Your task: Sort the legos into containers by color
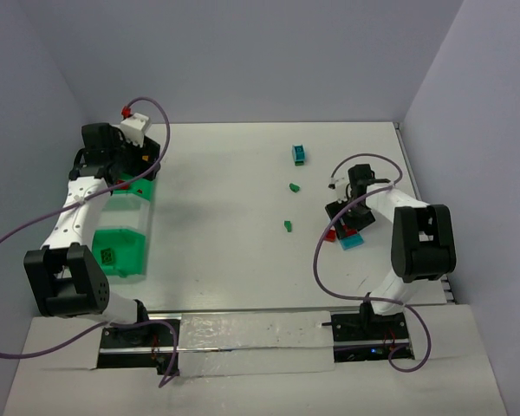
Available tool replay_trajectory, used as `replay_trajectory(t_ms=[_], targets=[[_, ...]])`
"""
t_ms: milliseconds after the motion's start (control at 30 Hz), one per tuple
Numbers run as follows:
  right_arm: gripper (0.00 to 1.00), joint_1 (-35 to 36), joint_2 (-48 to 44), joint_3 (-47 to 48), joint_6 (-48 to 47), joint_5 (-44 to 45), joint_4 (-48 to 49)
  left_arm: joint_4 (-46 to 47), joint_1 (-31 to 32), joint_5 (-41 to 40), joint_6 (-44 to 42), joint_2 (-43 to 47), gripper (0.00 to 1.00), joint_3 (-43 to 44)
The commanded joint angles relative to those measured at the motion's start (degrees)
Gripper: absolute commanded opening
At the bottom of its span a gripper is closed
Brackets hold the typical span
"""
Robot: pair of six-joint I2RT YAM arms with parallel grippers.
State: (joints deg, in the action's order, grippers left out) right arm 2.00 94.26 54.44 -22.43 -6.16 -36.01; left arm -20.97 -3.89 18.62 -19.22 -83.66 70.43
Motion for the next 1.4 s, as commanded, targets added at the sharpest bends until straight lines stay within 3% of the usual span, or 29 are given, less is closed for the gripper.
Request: replay_trajectory(t_ms=[0, 333, 533, 800, 900, 1067, 1367], targets=[[0.75, -0.3, 1.8, 2.9, 0.8, 1.1, 0.1, 0.3, 0.6, -0.9, 1.0, 1.4, 0.98, 1.4], [0.53, -0.2, 2.1, 4.1, 1.5, 0.3, 0.0, 0.4, 1.4, -1.4, 1.6, 0.6, 0.98, 2.0], [0.48, -0.3, 0.4, 6.9, 1.5, -2.6, -1.8, 0.6, 1.5, -0.8, 2.8, 0.5, 0.98, 2.6], [0.48, -1.6, -2.1, 21.0, 6.7, -15.3, -5.9, 2.7, 1.5, 8.0, 9.1, 1.4, 0.99, 3.6], [0.48, -1.6, 0.1, 28.1, 14.3, -22.7, -6.4, 5.3, 2.4, 11.4, 15.6, 0.8, 0.99, 4.7], [0.48, -1.2, 3.6, 33.8, 32.0, -34.0, 2.0, 12.7, 7.7, 14.6, 26.0, -0.5, 0.99, 4.7], [0.48, 1.1, 11.7, 37.6, 53.8, -46.7, 18.3, 28.6, 21.9, 12.5, 29.1, -9.4, 0.99, 8.0]])
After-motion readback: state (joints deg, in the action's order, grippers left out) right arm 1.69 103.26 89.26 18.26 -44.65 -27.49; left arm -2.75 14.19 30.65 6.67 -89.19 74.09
